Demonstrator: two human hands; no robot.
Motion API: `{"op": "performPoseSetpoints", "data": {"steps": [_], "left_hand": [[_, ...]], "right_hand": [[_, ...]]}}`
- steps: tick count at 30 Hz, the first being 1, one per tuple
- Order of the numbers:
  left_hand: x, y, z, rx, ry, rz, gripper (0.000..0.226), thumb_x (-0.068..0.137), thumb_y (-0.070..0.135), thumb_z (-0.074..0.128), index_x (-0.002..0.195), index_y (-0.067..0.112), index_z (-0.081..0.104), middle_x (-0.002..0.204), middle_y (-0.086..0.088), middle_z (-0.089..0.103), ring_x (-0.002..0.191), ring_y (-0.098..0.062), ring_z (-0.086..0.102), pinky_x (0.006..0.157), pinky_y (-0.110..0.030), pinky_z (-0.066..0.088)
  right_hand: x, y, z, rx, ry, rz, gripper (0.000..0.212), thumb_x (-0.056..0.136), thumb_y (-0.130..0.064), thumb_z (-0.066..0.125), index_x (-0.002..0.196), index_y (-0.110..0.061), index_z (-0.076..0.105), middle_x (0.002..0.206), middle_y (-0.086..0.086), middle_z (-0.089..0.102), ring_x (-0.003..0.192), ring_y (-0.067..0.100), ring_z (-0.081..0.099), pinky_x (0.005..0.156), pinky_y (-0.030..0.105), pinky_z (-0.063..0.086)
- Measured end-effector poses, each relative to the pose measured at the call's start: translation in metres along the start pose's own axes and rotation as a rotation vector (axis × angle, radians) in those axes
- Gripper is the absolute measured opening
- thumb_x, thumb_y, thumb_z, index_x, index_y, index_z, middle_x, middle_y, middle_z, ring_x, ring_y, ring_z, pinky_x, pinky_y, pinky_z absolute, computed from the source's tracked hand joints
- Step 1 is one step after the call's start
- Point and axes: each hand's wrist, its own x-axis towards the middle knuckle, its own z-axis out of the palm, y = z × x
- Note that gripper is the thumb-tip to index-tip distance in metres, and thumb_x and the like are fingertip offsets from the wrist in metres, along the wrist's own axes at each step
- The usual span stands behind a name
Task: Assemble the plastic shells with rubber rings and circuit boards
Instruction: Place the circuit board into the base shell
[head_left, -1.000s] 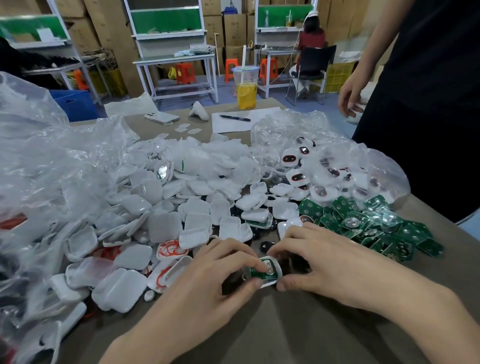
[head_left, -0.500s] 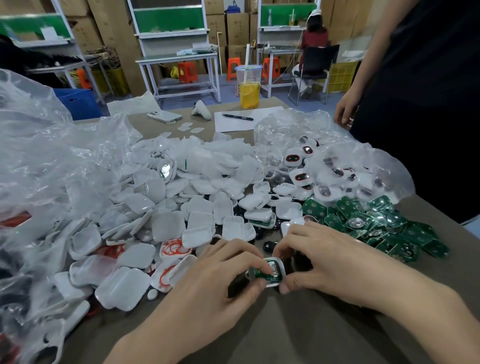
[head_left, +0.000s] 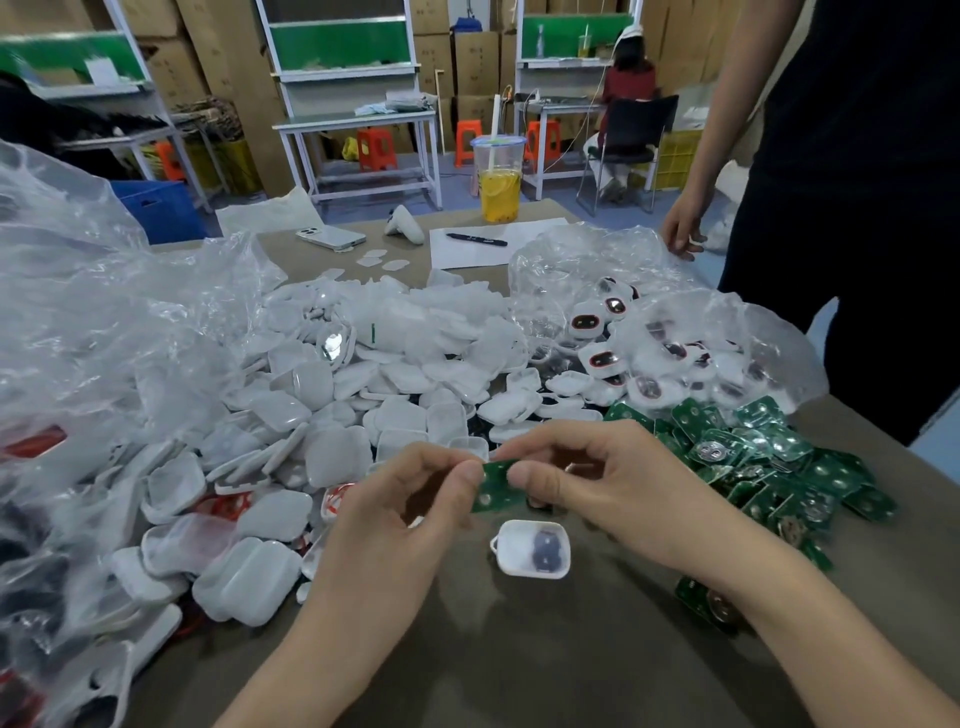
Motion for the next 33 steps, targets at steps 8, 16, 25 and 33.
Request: {"op": "performPoseSetpoints", "data": {"steps": [8, 16, 25, 33], "left_hand": [[-0.002, 0.001, 0.005, -0.043, -0.181, -0.061, 0.023, 0.086, 0.028, 0.062, 0.102, 0.045, 0.064, 0.093, 0.006, 0.078, 0.085, -0.015, 0.073, 0.077, -0.020, 0.055], [0.000, 0.009, 0.008, -0.477, -0.062, -0.199, 0.018, 0.080, 0.021, 0.070, 0.094, 0.011, 0.069, 0.090, -0.017, 0.077, 0.079, -0.020, 0.074, 0.071, -0.021, 0.057], [0.001, 0.005, -0.003, -0.018, -0.168, -0.055, 0.017, 0.084, 0.049, 0.066, 0.097, 0.037, 0.069, 0.090, 0.009, 0.075, 0.087, -0.002, 0.069, 0.078, -0.014, 0.050], [-0.001, -0.002, -0.008, 0.281, -0.188, 0.031, 0.027, 0.079, 0.060, 0.057, 0.100, 0.045, 0.066, 0.097, 0.024, 0.071, 0.095, -0.002, 0.064, 0.076, -0.009, 0.045]], "right_hand": [[0.004, 0.000, 0.009, 0.418, 0.067, 0.032, 0.022, 0.085, -0.027, 0.069, 0.104, -0.016, 0.075, 0.071, 0.006, 0.069, 0.061, 0.014, 0.063, 0.059, 0.023, 0.054], [0.000, 0.005, 0.007, 0.199, 0.078, -0.058, 0.014, 0.083, -0.037, 0.080, 0.096, -0.035, 0.075, 0.084, -0.008, 0.070, 0.078, 0.007, 0.065, 0.072, 0.019, 0.051], [-0.004, 0.013, 0.008, -0.358, 0.256, -0.424, 0.012, 0.091, -0.026, 0.069, 0.098, -0.020, 0.077, 0.091, -0.010, 0.067, 0.082, 0.011, 0.065, 0.071, 0.026, 0.052], [-0.013, 0.013, 0.000, -0.767, 0.221, -0.609, 0.018, 0.097, -0.022, 0.062, 0.109, -0.017, 0.076, 0.094, -0.003, 0.071, 0.083, 0.020, 0.064, 0.070, 0.035, 0.054]]}}
